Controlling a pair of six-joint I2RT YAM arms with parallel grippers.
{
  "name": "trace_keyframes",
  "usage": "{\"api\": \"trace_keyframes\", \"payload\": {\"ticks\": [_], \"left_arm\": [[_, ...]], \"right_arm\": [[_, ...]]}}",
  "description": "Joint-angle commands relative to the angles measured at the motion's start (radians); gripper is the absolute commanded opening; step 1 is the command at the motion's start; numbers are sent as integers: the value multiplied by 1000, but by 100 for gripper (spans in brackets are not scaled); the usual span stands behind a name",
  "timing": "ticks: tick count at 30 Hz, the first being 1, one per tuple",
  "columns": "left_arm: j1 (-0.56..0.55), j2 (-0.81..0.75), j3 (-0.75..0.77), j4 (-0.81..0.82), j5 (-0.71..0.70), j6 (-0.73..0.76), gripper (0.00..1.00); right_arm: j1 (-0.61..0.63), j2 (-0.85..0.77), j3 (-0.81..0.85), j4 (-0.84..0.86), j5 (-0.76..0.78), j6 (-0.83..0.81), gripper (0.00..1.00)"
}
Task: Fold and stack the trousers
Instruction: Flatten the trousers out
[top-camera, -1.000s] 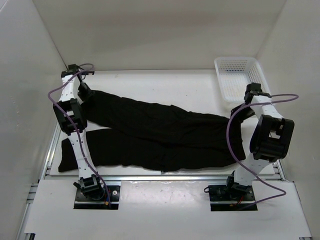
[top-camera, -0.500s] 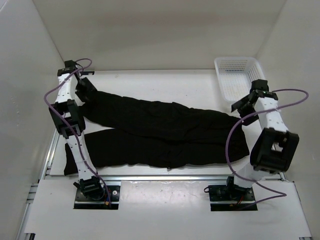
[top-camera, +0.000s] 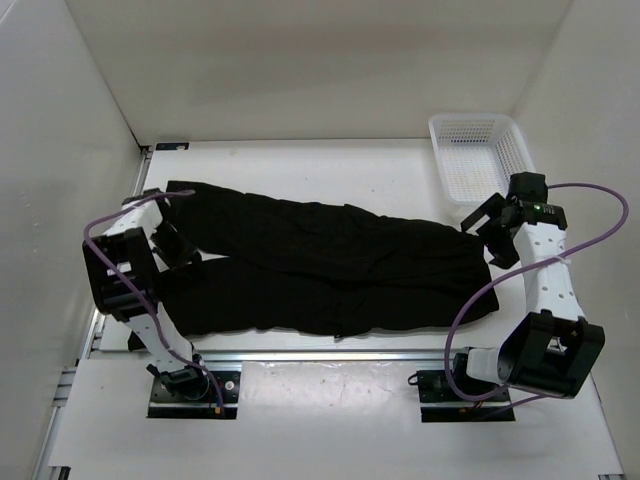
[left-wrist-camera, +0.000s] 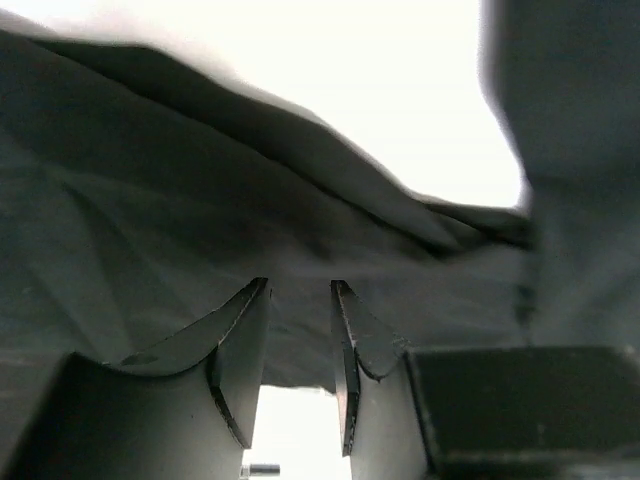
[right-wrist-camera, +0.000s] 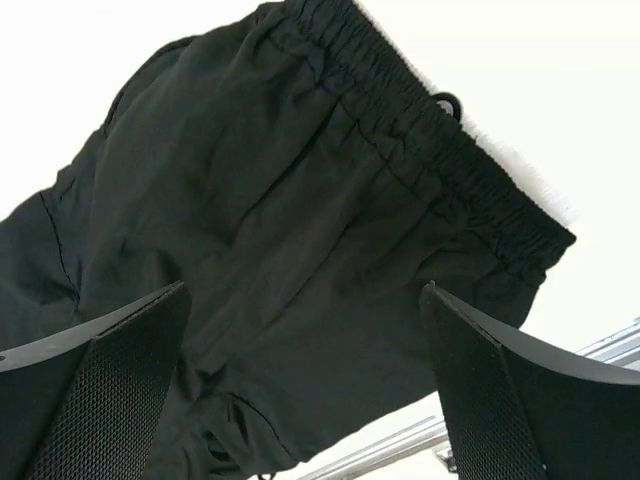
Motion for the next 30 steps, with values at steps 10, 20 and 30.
{"api": "trace_keyframes", "payload": {"ticks": [10,20,30], "left_arm": [[-12,248,160,94,-118,24,41],[-77,560,851,-62,-214,11,43],[14,269,550,0,-96,-32,53]], "right_arm": [[6,-83,50,-26,-6,-50,85],[28,-93,48,-16,40,-19,89],[177,-8,68,-62,71,10,93]]}}
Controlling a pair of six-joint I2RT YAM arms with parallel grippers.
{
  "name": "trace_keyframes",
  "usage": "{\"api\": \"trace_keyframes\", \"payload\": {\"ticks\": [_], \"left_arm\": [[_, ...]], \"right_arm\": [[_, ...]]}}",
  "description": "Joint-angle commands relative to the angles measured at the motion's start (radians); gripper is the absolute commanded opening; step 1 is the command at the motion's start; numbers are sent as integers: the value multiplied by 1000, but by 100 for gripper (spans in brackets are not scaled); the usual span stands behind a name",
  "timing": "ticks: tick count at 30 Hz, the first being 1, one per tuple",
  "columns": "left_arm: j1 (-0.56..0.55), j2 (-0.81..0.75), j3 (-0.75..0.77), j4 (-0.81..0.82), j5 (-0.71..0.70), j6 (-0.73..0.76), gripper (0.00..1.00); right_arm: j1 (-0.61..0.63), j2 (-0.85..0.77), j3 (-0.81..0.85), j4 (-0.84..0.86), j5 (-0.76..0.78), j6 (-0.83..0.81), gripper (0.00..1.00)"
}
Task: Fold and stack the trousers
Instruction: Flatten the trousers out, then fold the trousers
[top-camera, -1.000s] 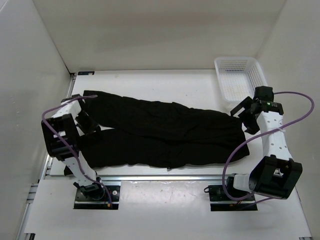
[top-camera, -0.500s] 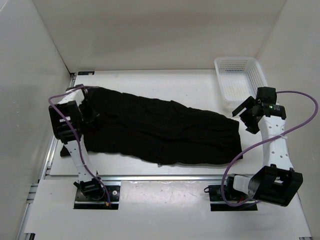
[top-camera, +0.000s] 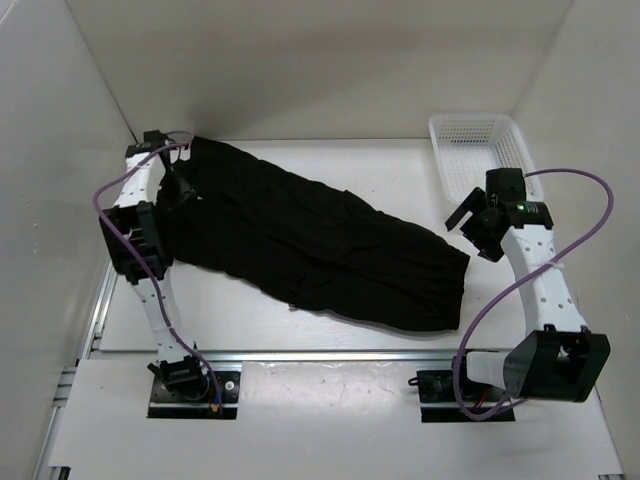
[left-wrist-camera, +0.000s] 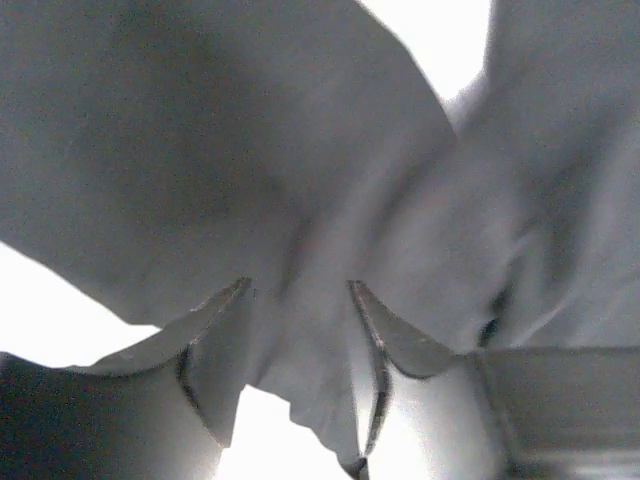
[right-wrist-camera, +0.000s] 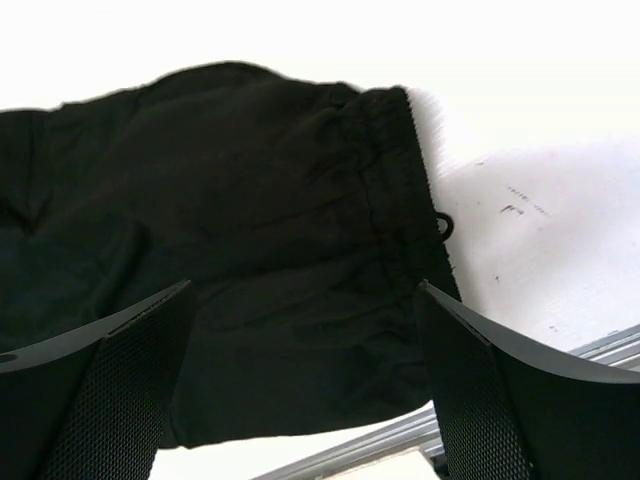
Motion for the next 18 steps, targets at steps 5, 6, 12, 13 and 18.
{"api": "trace_keyframes", "payload": {"ticks": [5,6,12,13,18], "left_arm": [[202,-283,-460,113,56,-78,59],[222,-283,-469,113,44,-78,63],[251,-240,-450,127,-15,-124,80],[251,-220,-433,127,-16,-124,80],[251,-102,-341,127,-40,-134,69]], "right_arm": [[53,32,-36,43,-136,28,93],[53,32,-36,43,-147,19,93],[62,57,-13,14,-156,9,93],[62,57,-13,5,-156,25,93],[62,-28,-124,-56,-170,95,93]]}}
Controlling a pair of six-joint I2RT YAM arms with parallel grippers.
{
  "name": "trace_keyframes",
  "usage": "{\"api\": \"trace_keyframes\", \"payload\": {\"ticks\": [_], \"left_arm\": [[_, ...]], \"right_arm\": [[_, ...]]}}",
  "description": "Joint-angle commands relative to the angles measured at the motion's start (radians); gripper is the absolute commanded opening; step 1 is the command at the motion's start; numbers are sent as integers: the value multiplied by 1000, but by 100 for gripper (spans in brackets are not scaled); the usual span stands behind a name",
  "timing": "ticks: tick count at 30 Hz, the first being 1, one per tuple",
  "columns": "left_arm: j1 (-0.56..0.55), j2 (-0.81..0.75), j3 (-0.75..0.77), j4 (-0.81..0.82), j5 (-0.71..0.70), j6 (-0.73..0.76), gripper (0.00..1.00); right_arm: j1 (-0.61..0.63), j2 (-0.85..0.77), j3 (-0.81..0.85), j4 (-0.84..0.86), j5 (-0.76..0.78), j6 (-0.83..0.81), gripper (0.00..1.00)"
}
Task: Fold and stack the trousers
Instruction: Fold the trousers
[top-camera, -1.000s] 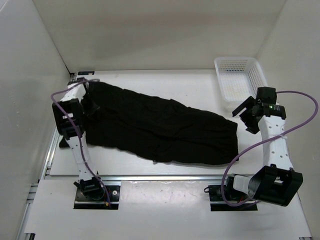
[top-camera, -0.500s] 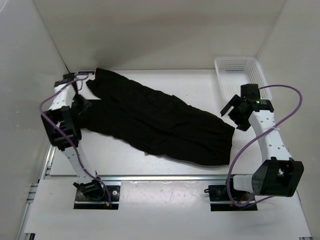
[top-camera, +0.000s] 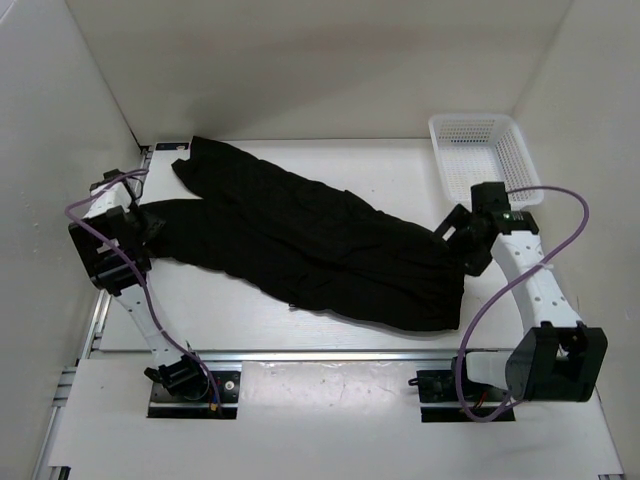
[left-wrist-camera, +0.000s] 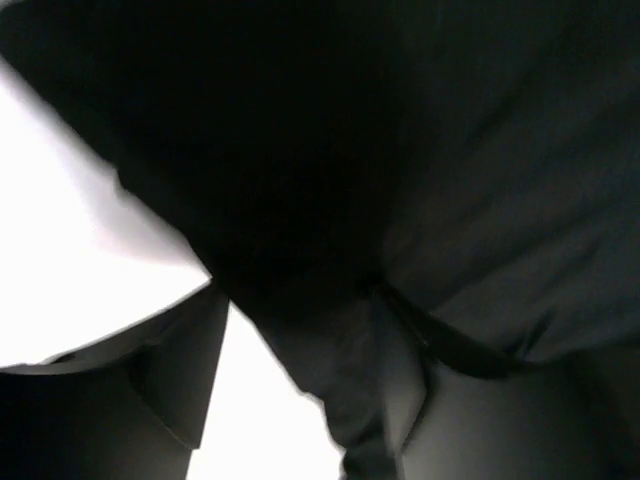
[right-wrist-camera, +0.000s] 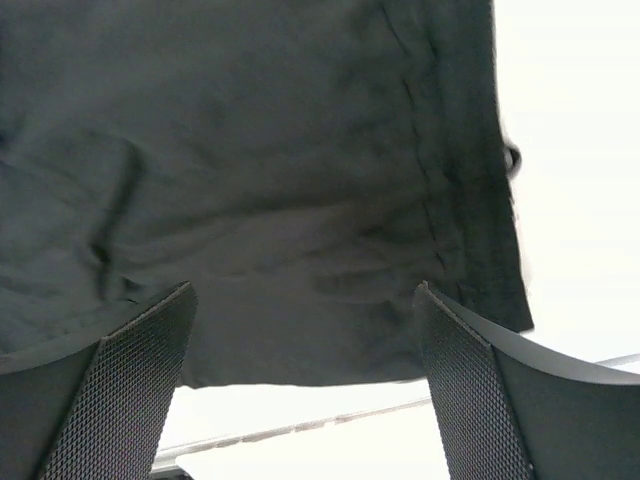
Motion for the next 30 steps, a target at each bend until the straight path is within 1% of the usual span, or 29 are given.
{"api": "trace_keyframes", "payload": {"ticks": [1,2,3,4,5,6,8,9,13,16,19,21,23,26,27,28,29,30], "left_arm": [[-3,43,63,34,-35,-12,64],[-3,54,63,34,-35,-2,58],[-3,63,75,34,-35,-2,49],[-3,63,75,34,-44,-2,24],[-12,63,75,24,-44,-2,13],[-12,63,64,24,-44,7,10],[-12,50,52,24,-63,7,10],[-12,50,52,24,-63,7,10],[-12,11,41,24,-73,18,10],[-12,-13,52,15,-64,18,10],[-12,-24,73,4,-52,18,10],[-22,-24,86,4,-43,18,10],[-22,-24,95,-6,-34,18,10],[-22,-33,115,-15,-33,28,10],[-22,-33,115,-15,-24,28,10],[-22,-42,115,-15,-24,28,10],[-22,-42,115,-15,-24,37,10],[-22,-52,115,-15,-24,38,10]], "right_arm": [[3,-102,-100,-74,-24,64,93],[3,-123,-126,-86,-24,94,93],[3,-146,-149,-114,-24,113,93],[3,-194,-172,-123,-33,131,93],[3,-217,-215,-132,-33,165,93],[3,-258,-234,-144,-33,180,93],[3,-290,-283,-170,-43,211,93],[3,-313,-298,-189,-43,234,90],[3,-349,-373,-221,-56,281,87],[3,-358,-436,-221,-93,301,87],[3,-347,-481,-186,-111,324,87],[3,-320,-493,-122,-102,338,84],[3,-294,-504,-47,-76,358,79],[3,-214,-504,15,-67,370,75],[15,-190,-504,62,-56,371,75],[15,-189,-515,85,-32,384,74],[26,-174,-515,110,-20,384,71],[26,-154,-524,119,-9,384,64]]}}
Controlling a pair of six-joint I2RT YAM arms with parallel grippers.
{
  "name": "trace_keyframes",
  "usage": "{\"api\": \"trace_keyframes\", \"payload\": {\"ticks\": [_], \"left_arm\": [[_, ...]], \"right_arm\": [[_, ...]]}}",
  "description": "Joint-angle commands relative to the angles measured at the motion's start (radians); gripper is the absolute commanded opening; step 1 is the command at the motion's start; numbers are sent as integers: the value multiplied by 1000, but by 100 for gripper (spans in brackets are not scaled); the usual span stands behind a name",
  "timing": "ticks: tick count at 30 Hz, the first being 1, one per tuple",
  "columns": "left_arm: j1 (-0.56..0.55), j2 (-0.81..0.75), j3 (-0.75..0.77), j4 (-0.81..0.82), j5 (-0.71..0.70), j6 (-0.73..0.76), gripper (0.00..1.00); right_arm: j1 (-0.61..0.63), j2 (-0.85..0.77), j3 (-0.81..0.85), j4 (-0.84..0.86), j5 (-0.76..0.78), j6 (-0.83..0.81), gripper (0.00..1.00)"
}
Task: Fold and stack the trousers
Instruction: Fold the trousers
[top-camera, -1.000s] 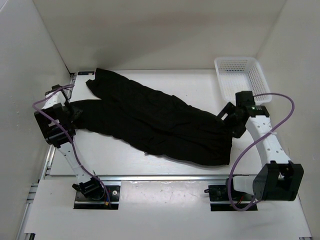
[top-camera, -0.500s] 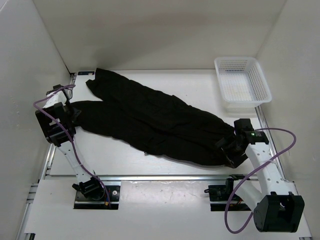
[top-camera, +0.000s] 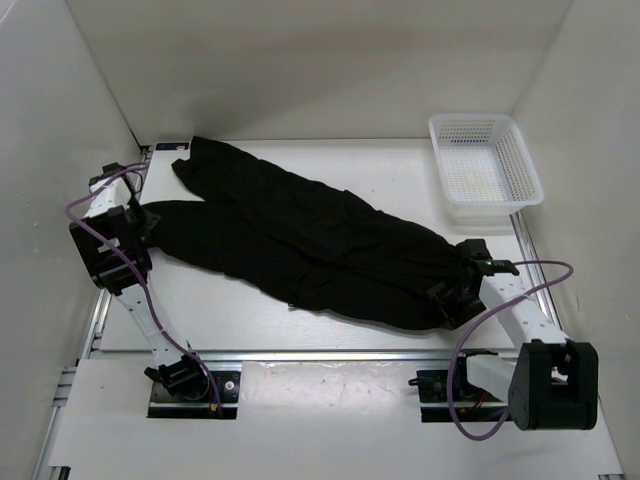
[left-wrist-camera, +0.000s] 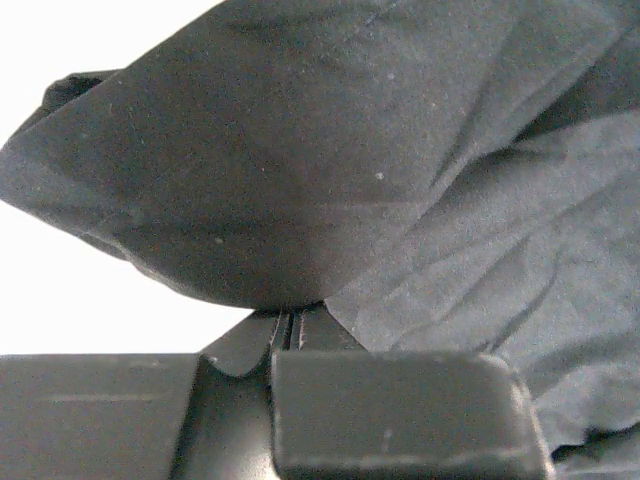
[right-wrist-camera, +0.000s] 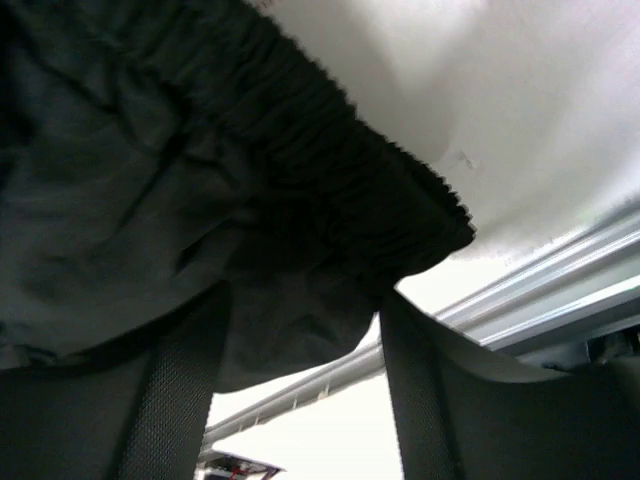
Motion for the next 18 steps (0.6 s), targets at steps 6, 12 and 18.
{"api": "trace_keyframes", "payload": {"ticks": [6,12,18], "left_arm": [[-4,-114,33,-11,10,7,10],[-26,-151,39,-30,24,-2,10],[-26,-280,-54,-54,-39,-13,10]], "right_arm": [[24,40,-16,63,118,44,13],[33,-219,43,-117,208,76,0],[64,-406,178,-398,259,126,0]]}}
